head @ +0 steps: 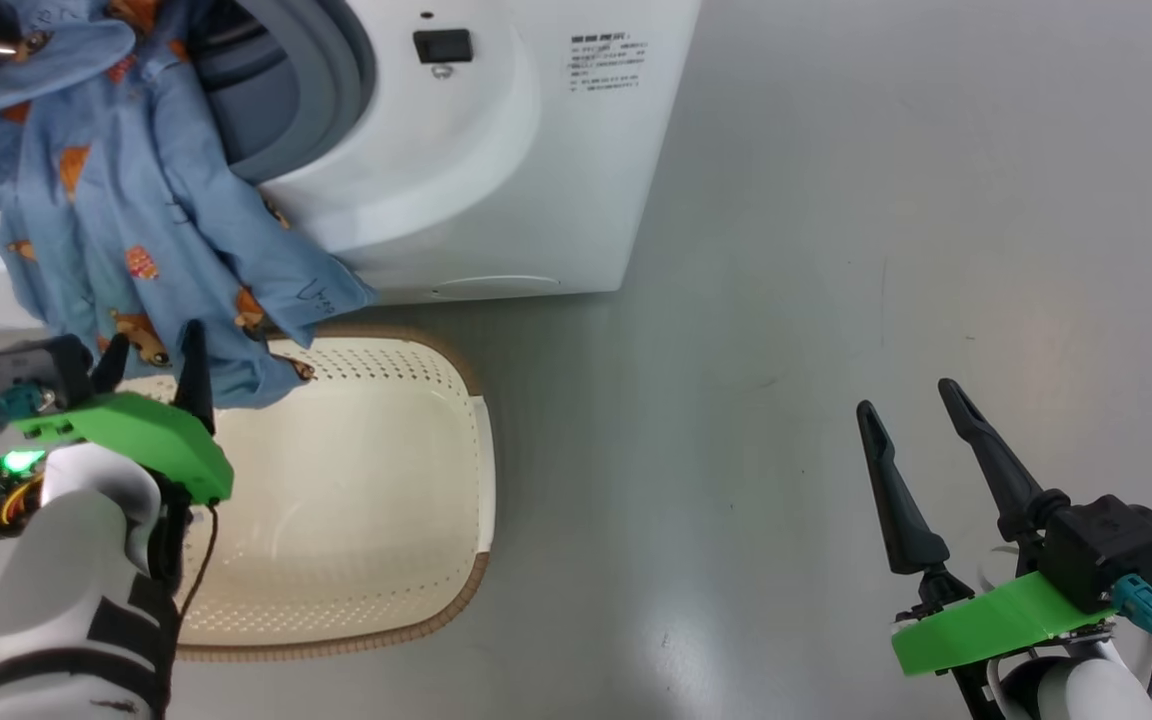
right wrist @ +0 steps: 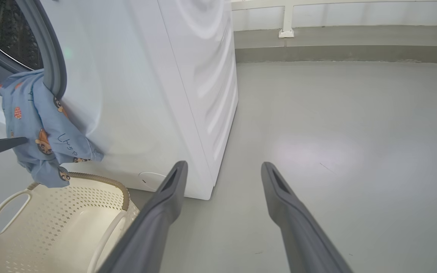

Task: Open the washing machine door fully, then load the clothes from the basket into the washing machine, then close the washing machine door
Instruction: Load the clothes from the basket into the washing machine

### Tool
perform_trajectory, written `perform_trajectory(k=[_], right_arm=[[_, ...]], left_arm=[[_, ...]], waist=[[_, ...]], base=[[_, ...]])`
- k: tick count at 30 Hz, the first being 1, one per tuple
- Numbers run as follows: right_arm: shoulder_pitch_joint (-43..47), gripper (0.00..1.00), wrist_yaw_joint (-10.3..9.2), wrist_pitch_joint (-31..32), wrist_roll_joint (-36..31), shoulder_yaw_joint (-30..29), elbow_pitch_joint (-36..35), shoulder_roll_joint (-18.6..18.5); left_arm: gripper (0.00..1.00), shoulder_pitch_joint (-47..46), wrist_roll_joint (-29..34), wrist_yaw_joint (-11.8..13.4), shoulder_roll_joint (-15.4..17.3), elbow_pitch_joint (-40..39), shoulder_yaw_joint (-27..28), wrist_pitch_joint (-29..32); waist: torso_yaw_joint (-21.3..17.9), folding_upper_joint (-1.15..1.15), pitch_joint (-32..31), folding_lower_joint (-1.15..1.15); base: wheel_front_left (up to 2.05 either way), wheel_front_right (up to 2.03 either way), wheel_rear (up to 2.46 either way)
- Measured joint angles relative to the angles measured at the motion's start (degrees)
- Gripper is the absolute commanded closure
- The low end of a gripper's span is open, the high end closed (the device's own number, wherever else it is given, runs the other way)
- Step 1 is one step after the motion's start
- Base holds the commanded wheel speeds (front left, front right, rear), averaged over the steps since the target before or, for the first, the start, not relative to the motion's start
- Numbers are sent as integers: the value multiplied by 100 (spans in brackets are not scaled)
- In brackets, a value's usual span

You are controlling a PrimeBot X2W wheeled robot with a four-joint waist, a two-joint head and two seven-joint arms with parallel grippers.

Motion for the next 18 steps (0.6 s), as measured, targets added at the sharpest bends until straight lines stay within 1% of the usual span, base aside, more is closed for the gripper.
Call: perform_trajectory(k=[4,8,18], right_arm=[[-31,0,0,0,-1,8,-18,-3],[-114,0,0,0,-7,22,-33,-8],[-140,0,0,-1,-12,62,-59,-11]], left_arm=[[0,-334,-2,68,54,433,31,1],[0,-663,-45,68,115,792,56,1],[0,-1301,-74,80,264,1213,52,3]], waist=[[-37,0,92,0],[-77,0,174,0],[-198,0,398,0]], base=[[0,0,0],[0,0,0],[0,0,0]])
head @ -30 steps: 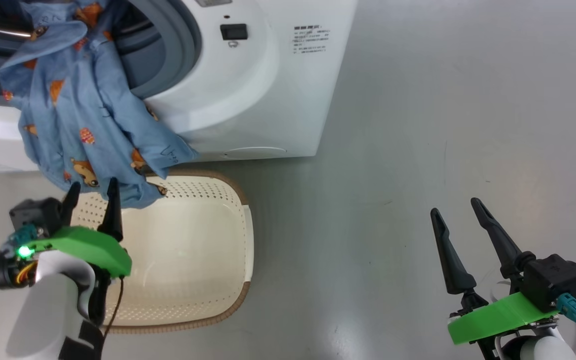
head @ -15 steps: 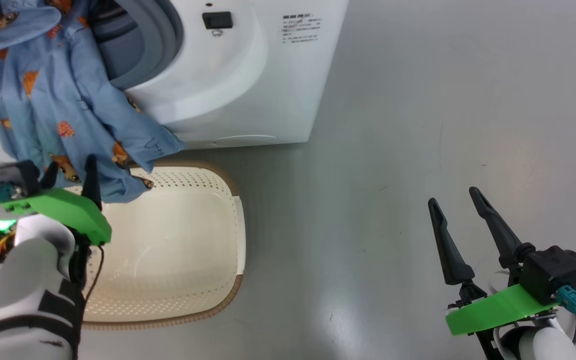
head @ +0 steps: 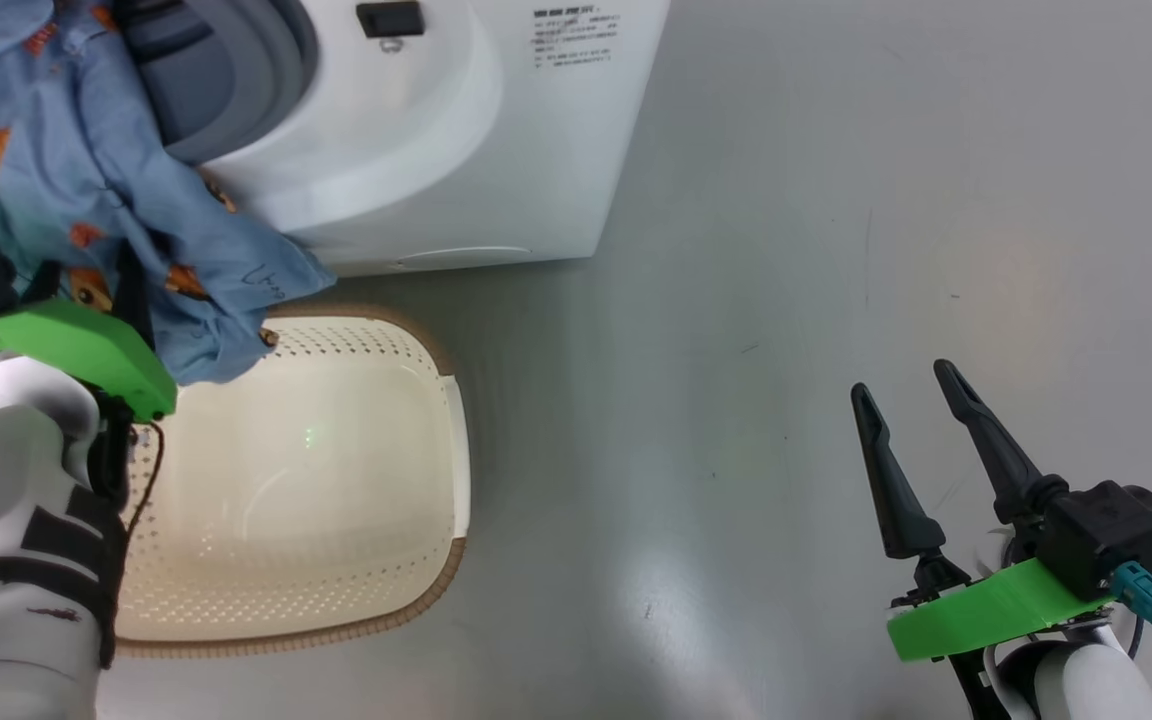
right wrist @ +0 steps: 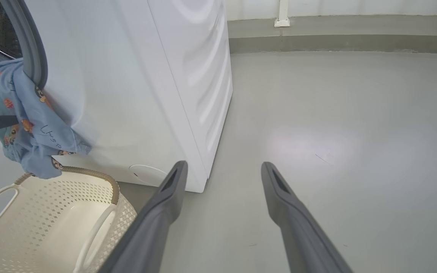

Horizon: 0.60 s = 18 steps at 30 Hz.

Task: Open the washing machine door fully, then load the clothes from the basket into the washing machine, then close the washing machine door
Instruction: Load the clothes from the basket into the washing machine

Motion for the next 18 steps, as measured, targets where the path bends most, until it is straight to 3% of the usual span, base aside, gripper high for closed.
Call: perform_trajectory(k=[11,12,13,14,18], right_arm=[[-102,0,0,-2,-32,14,2,0],[-102,0,0,-2,-35,14,2,-1],[-102,0,0,-2,-35,14,2,-1],[-102,0,0,-2,-36,14,2,-1],[-102,0,0,-1,-37,13,-1,-1]], left_arm=[[0,-174,-302,38,43,149,92,260],[4,-183,-332,36,43,153,107,302],[58,-194,-353,36,43,156,118,348],[100,-203,-376,35,41,158,132,388],[100,-220,-436,27,34,170,143,455]], waist=[[-58,0,88,0],[-59,0,94,0],[-60,0,100,0],[-59,0,104,0],[-50,0,121,0]], base=[[0,0,0],[0,0,0],[0,0,0],[0,0,0],[0,0,0]])
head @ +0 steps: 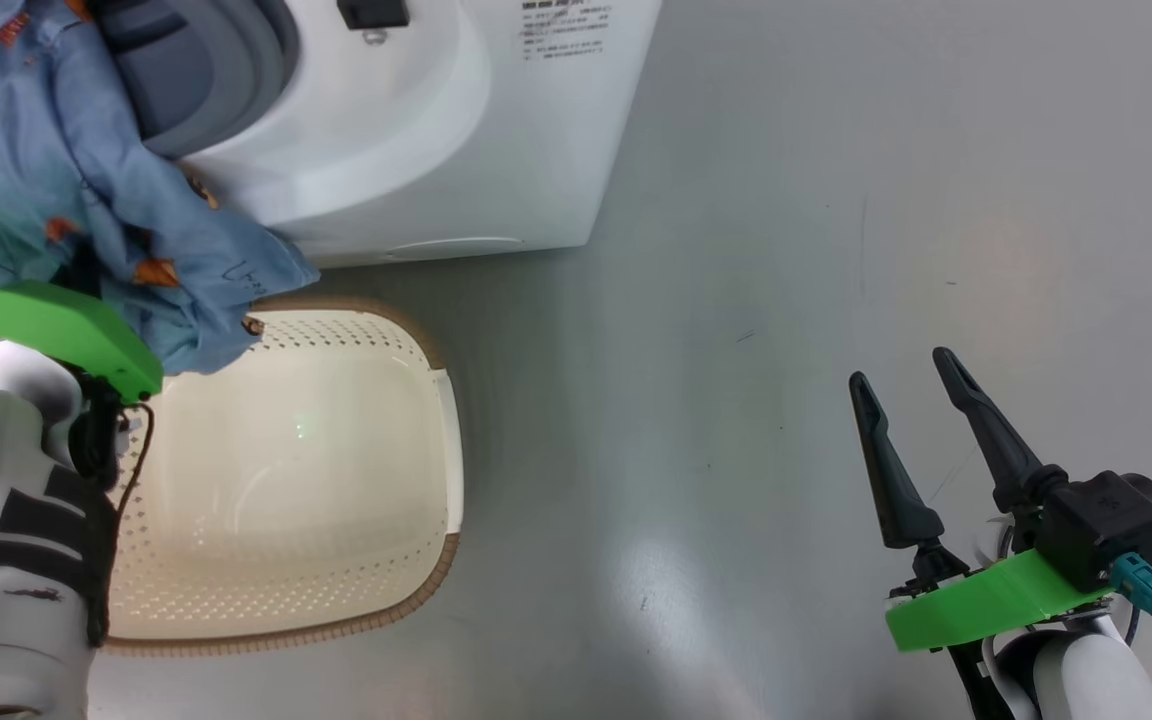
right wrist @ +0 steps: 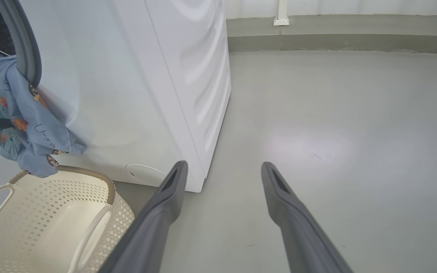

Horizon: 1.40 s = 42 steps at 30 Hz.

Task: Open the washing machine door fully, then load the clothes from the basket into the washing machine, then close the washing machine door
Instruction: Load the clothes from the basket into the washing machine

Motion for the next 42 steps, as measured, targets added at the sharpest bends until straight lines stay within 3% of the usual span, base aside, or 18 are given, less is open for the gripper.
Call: perform_trajectory(k=[16,24,33,42], right_arm=[[6,0,0,-16,-14,-2,118,2],[51,0,0,-24,-5,13,193,5],[78,0,0,-74,11,23,193,11],[116,0,0,-83,11,55,191,21]], left_arm=[[100,333,-181,-145,-23,-141,-334,-365],[100,954,-573,-145,84,-1468,-792,-414],[100,1469,-654,-145,437,-3364,-588,-456],[100,1238,-608,-145,656,-3812,-687,-457]], waist=[[119,0,-345,0],[214,0,-607,0],[226,0,-598,0],[167,0,-393,0]], base=[[0,0,0],[0,0,0],[0,0,0],[0,0,0]])
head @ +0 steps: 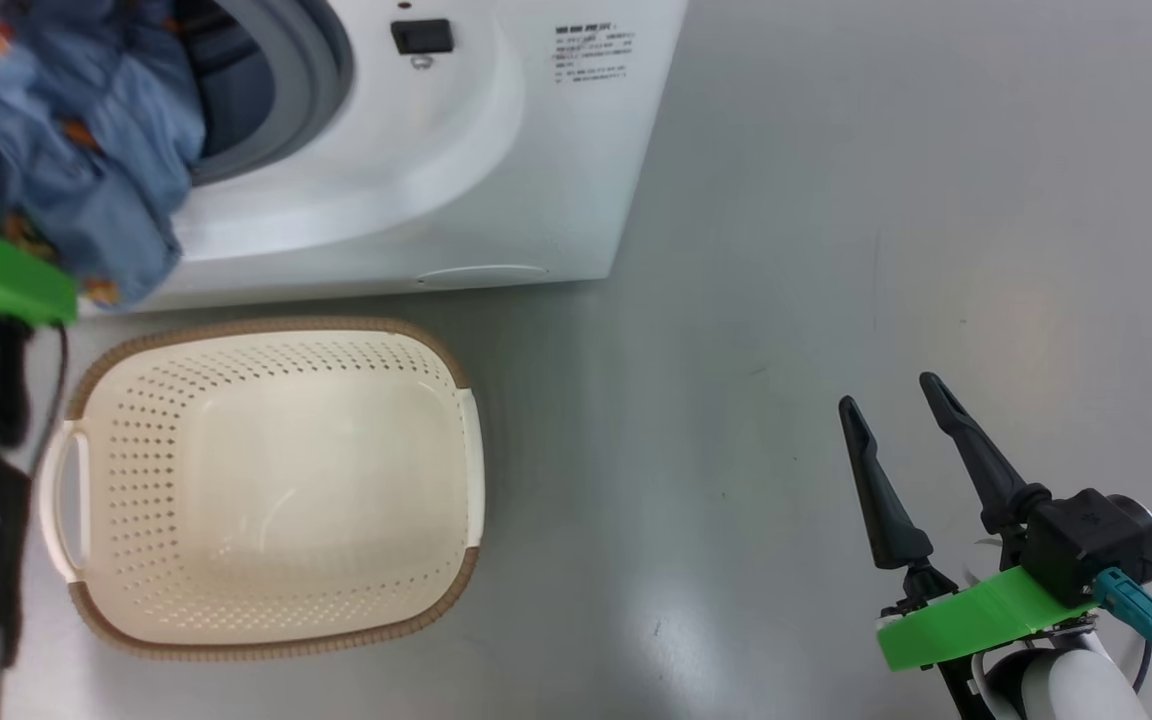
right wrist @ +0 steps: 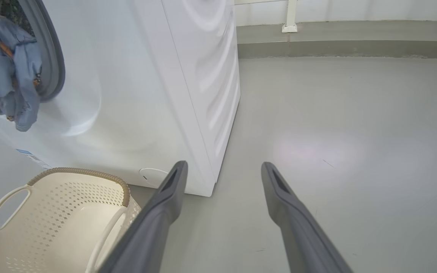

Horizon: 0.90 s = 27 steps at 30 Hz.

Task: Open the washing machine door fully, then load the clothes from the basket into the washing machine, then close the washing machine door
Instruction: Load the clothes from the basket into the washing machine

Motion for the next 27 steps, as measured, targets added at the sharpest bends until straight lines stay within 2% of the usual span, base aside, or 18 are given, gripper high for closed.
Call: perform_trajectory(k=[15,19,27], right_arm=[[-279,0,0,-156,43,90,65,9],[-355,0,0,-226,44,147,133,11],[-458,0,0,-271,70,166,218,14]], left_arm=[[100,-2358,-356,-4,994,913,-657,53],[100,-2819,-394,-4,1035,1187,-653,32],[100,-3008,-377,-4,985,2057,-951,0]], waist=[[-278,0,626,0],[-372,0,758,0],[-473,0,933,0]], base=[[0,0,0],[0,0,0],[0,0,0]])
